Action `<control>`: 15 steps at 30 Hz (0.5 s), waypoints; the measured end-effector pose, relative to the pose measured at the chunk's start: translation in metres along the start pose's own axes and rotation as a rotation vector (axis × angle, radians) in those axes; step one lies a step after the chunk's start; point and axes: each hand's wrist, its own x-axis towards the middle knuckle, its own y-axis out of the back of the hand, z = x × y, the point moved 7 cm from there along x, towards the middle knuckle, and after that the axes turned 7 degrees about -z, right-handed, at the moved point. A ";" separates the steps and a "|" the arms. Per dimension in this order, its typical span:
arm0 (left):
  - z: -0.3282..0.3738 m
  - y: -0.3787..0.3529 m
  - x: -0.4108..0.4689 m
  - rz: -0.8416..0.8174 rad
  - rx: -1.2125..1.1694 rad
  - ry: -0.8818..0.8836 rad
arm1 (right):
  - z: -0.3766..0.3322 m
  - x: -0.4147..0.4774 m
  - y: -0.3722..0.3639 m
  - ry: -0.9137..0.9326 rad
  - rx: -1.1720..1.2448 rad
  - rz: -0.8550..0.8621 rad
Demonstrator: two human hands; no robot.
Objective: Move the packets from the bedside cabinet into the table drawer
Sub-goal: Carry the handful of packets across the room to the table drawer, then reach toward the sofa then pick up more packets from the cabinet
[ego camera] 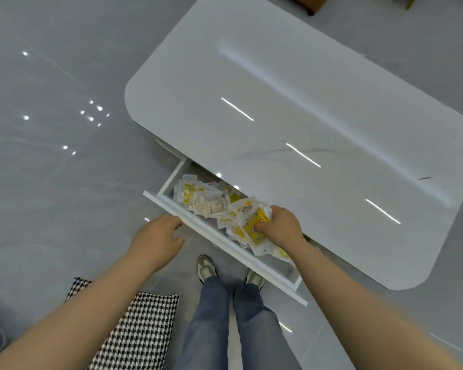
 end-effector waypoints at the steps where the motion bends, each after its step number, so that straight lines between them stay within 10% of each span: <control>1: -0.006 0.001 0.000 0.005 -0.001 0.011 | -0.010 0.011 -0.004 0.014 -0.019 -0.029; 15: -0.045 0.012 0.012 0.052 -0.088 0.050 | -0.077 0.081 -0.048 0.121 -0.321 -0.148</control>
